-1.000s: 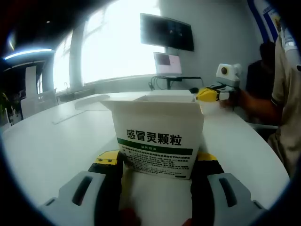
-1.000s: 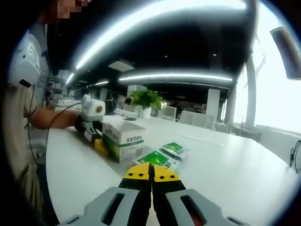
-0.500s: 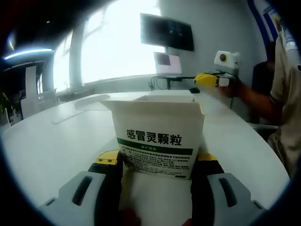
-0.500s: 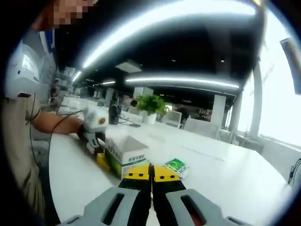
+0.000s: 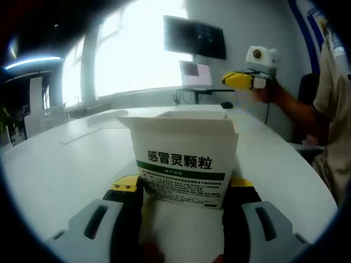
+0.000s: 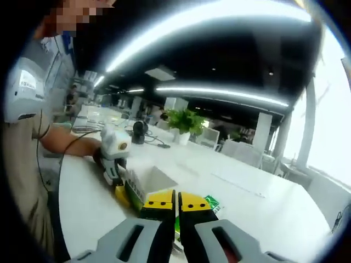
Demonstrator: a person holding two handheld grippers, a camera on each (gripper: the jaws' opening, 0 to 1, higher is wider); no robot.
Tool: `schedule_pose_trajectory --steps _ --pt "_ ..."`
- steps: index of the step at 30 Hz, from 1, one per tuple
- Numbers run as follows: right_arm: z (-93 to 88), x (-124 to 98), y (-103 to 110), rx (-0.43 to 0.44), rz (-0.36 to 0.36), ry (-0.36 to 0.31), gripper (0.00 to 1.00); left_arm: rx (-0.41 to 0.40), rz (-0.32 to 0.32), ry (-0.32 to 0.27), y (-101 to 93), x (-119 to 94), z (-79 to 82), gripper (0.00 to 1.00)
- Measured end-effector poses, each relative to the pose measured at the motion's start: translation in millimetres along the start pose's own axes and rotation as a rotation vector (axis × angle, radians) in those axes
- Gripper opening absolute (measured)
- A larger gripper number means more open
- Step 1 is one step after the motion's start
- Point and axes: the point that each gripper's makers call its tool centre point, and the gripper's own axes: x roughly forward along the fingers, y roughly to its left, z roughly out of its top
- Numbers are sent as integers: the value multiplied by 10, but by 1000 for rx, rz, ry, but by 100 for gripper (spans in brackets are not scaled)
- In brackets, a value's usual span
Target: Take out ganmaoling bag from box put it on table
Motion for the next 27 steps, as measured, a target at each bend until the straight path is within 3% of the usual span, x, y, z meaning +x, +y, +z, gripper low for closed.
schedule_pose_trajectory --steps 7,21,27 --pt "80 103 62 -20 49 19 0 0 0 0 4 1 -2 49" --pt "284 432 345 -91 212 61 0 0 -1 -1 3 1 1 49" --pt "254 565 451 -113 280 85 2 0 -1 0 1 0 1 49"
